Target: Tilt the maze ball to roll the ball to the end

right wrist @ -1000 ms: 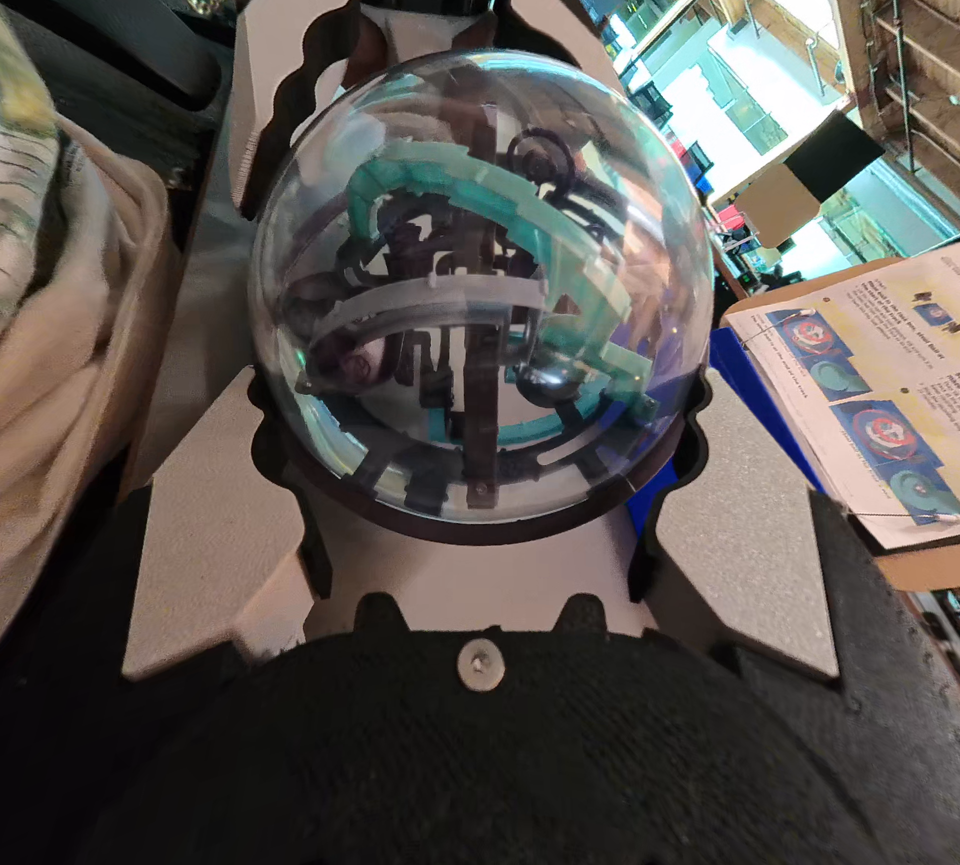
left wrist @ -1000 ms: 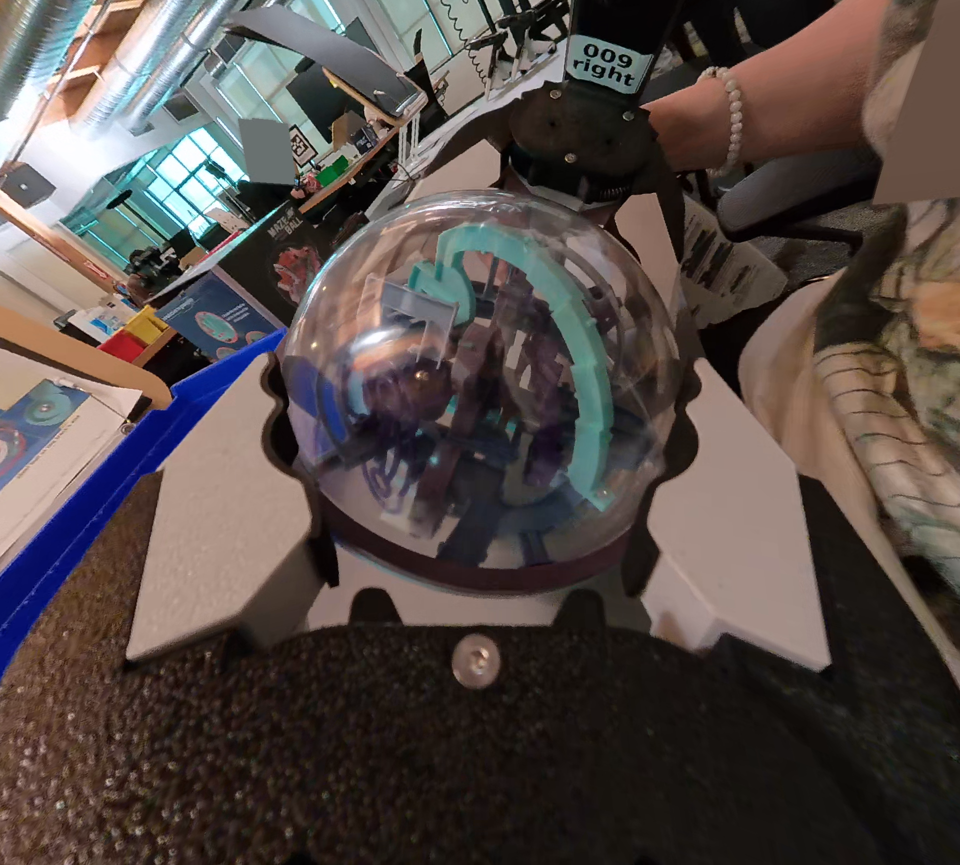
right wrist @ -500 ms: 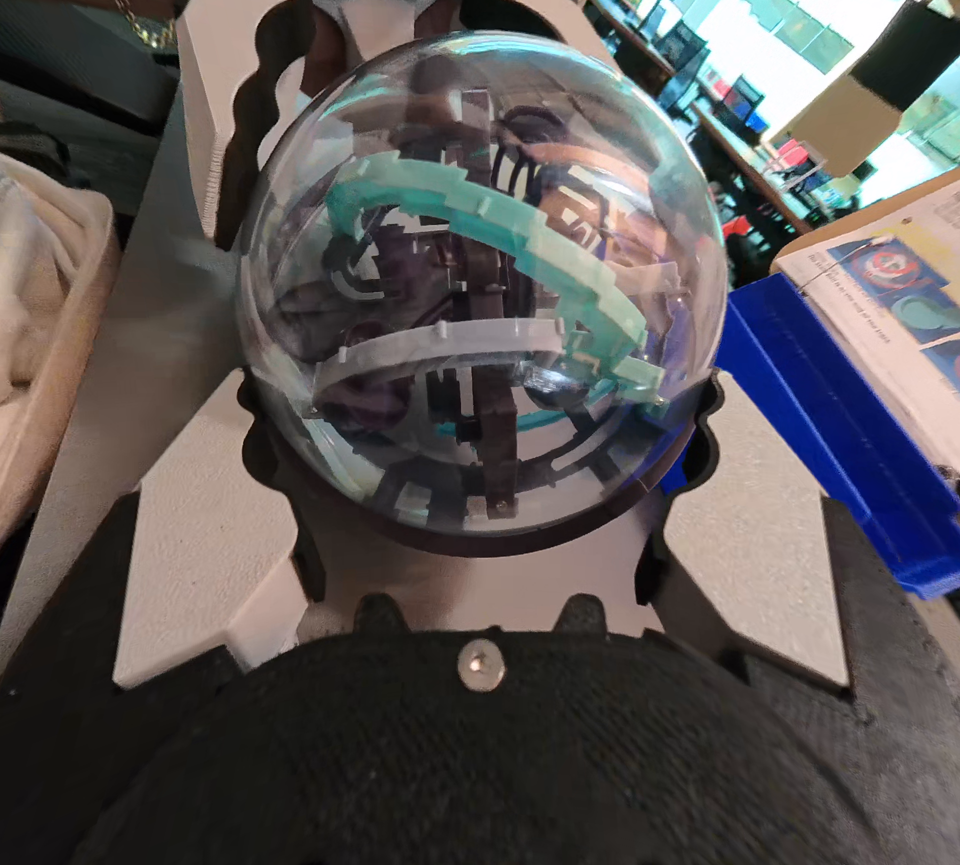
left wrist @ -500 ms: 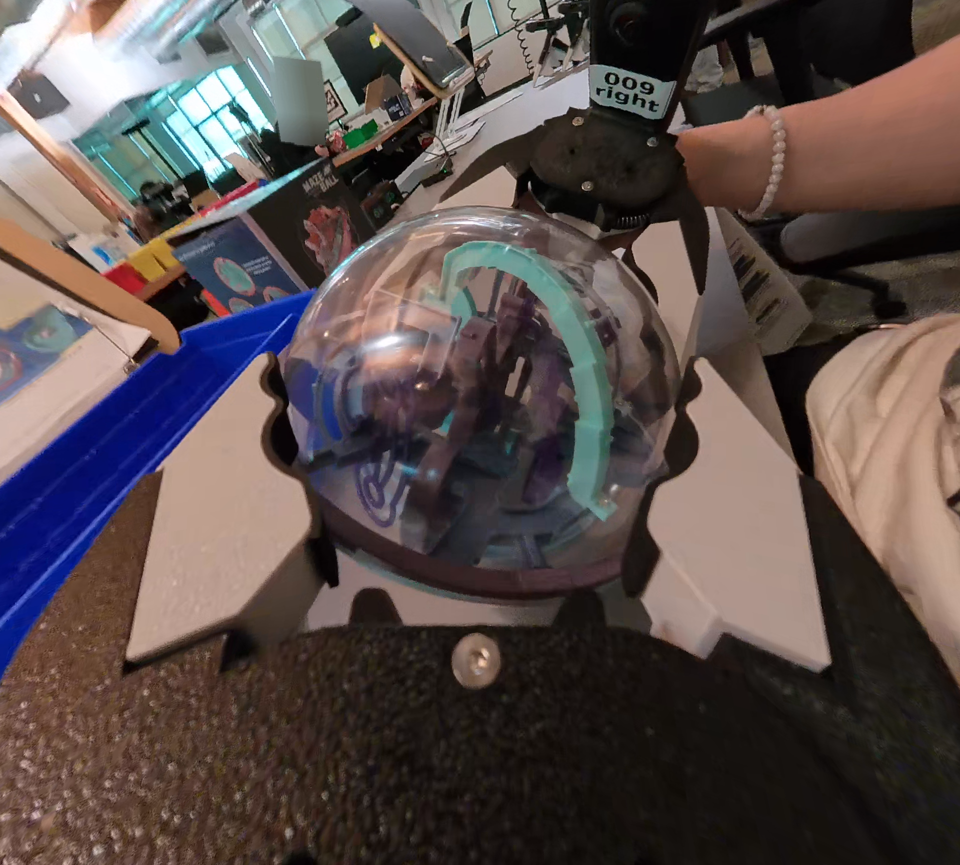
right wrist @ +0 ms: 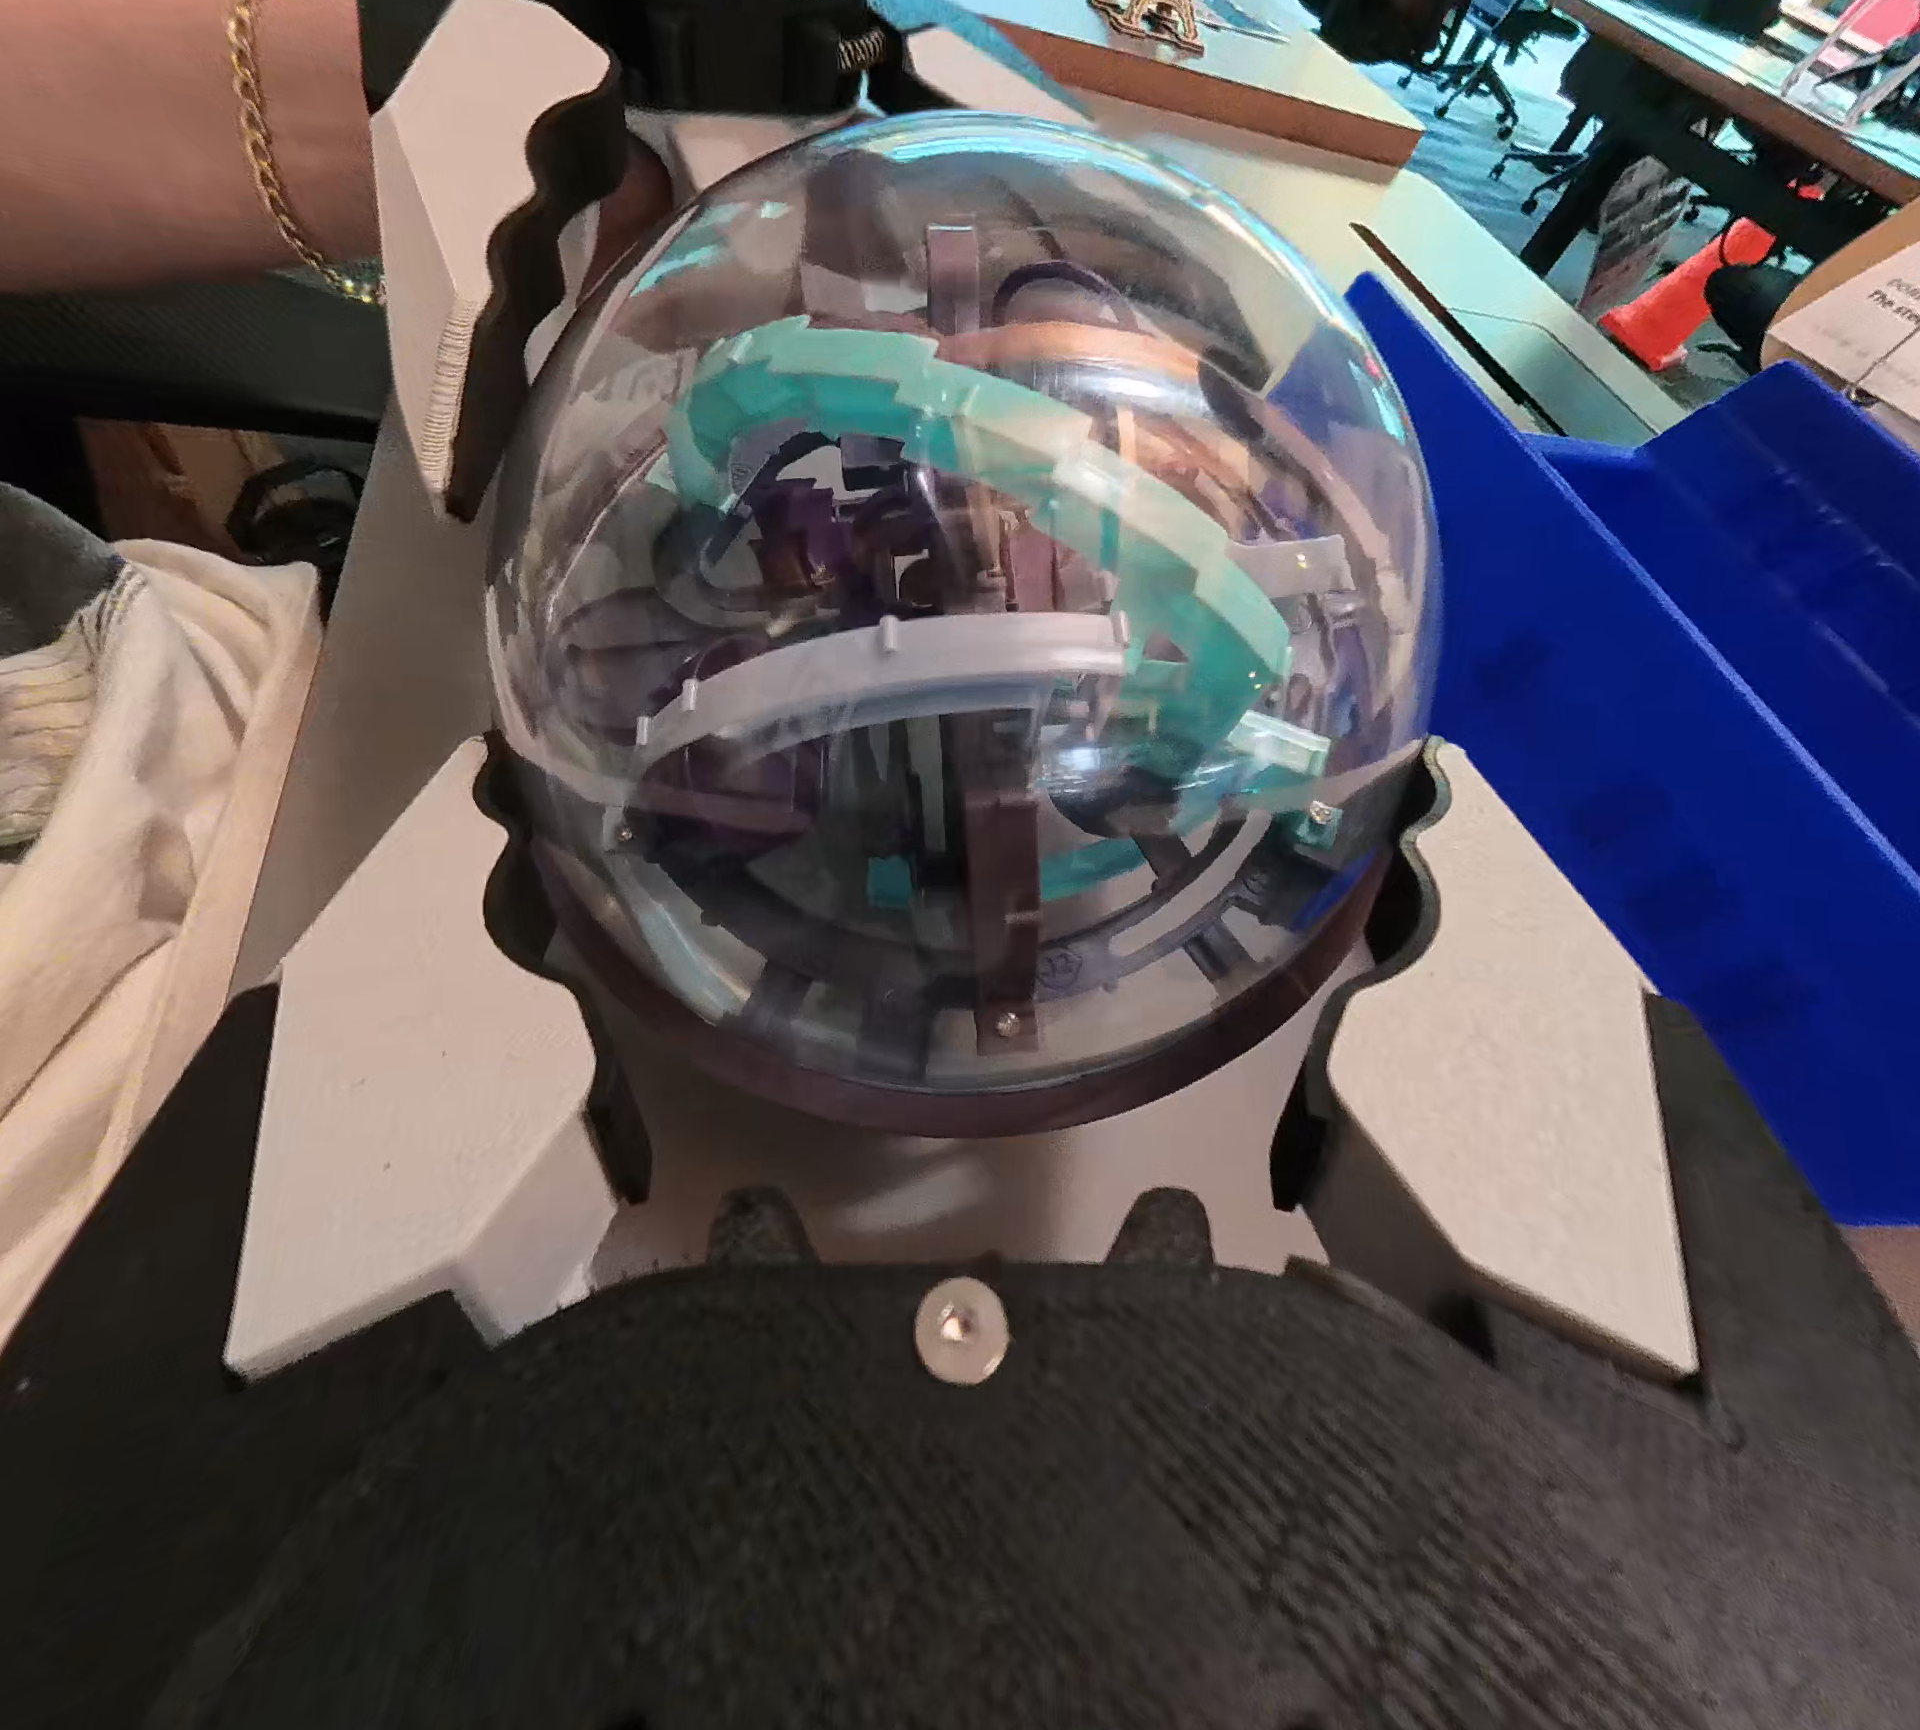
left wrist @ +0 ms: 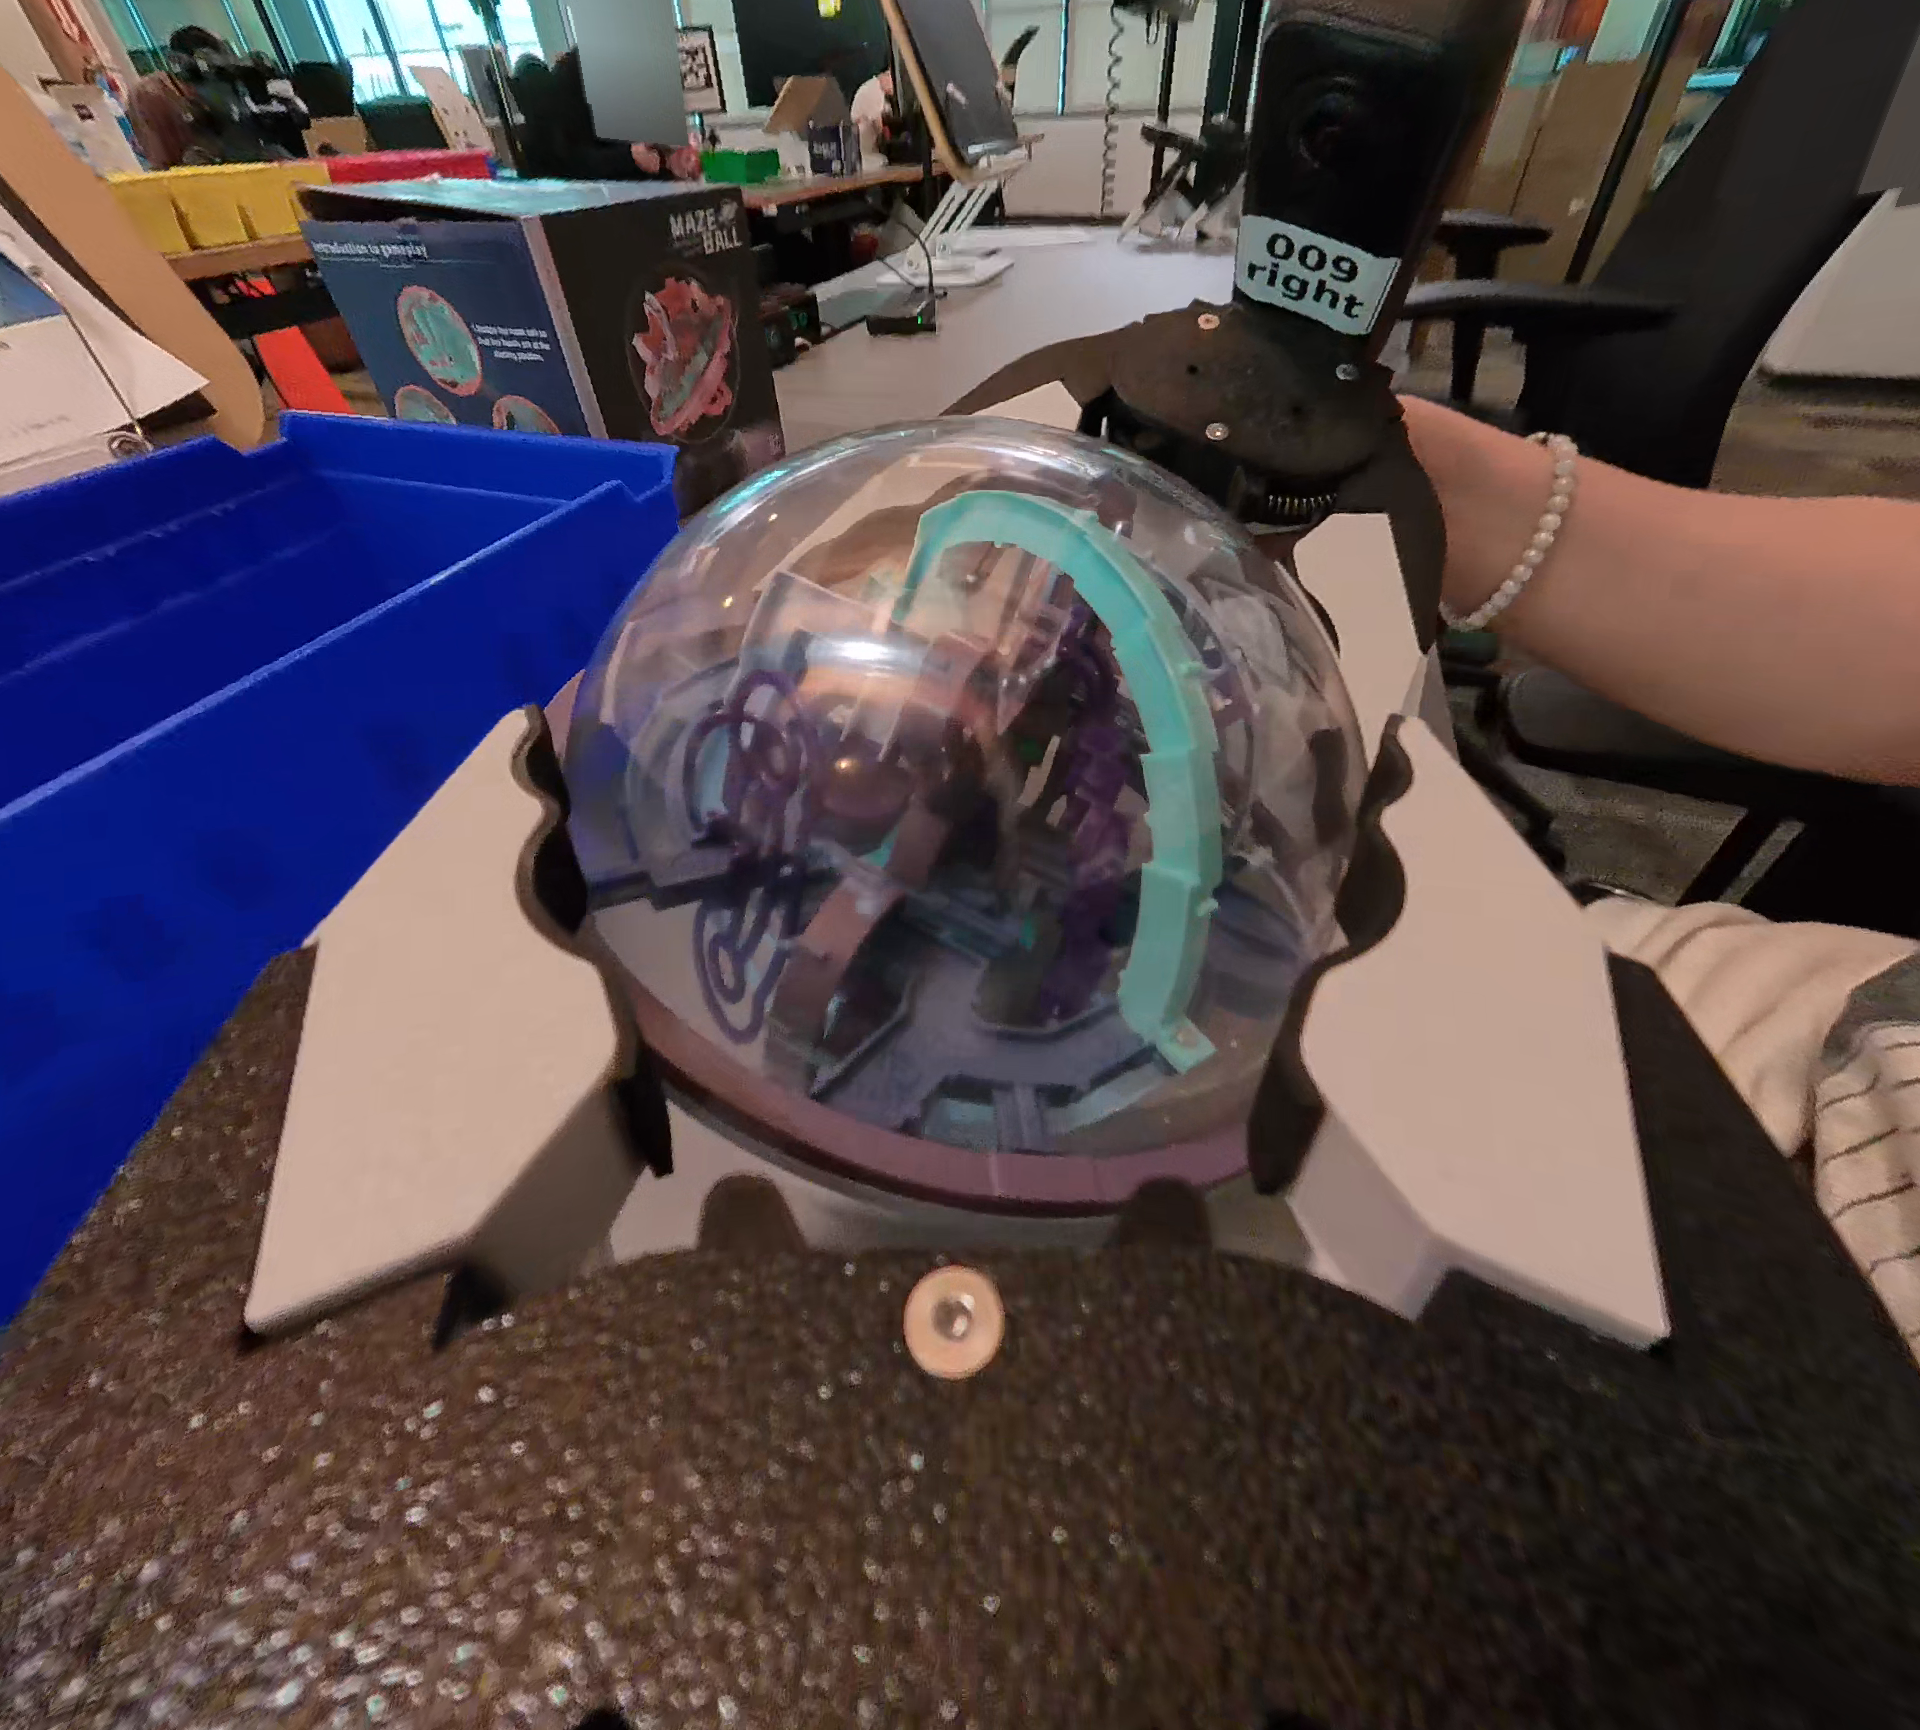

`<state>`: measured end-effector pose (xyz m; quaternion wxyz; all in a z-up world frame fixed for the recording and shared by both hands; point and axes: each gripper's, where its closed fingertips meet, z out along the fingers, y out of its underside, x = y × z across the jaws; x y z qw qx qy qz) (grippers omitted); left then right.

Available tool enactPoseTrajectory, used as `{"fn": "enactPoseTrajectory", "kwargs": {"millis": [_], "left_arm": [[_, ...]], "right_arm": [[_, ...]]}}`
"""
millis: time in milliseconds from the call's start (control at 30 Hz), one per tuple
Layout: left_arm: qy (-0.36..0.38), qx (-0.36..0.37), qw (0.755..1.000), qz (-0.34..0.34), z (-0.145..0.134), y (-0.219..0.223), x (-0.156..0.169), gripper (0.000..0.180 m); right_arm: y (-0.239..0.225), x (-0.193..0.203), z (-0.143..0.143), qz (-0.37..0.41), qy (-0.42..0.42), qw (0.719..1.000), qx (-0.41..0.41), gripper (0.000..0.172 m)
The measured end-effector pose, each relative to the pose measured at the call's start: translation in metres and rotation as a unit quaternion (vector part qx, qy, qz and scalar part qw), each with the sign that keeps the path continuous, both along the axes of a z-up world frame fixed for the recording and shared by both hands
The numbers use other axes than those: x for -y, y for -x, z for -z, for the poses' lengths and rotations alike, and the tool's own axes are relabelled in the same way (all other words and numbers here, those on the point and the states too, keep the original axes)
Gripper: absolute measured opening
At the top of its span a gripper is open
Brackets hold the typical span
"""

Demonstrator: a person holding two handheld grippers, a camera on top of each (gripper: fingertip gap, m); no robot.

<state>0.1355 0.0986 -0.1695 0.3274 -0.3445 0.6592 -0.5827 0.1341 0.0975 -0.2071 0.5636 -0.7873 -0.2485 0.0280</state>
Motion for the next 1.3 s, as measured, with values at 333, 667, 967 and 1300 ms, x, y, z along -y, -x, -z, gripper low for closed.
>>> {"fn": "enactPoseTrajectory", "kwargs": {"millis": [333,667,967,1300], "left_arm": [[0.034,0.041,0.999,0.003,0.005,0.016,-0.008,0.144],[-0.002,-0.037,0.999,0.009,0.004,0.0,0.002,0.144],[-0.106,-0.066,0.984,0.129,0.005,-0.007,0.033,0.145],[-0.073,-0.076,0.992,0.064,-0.003,-0.011,0.048,0.149]], "right_arm": [[0.011,-0.004,-0.004,-0.013,0.009,0.997,0.078,0.157],[-0.002,0.008,0.002,0.011,0.045,0.999,0.024,0.155],[-0.01,0.041,-0.018,-0.014,0.041,0.999,-0.014,0.142],[-0.002,0.046,0.003,0.0,0.051,0.999,-0.005,0.157]]}}
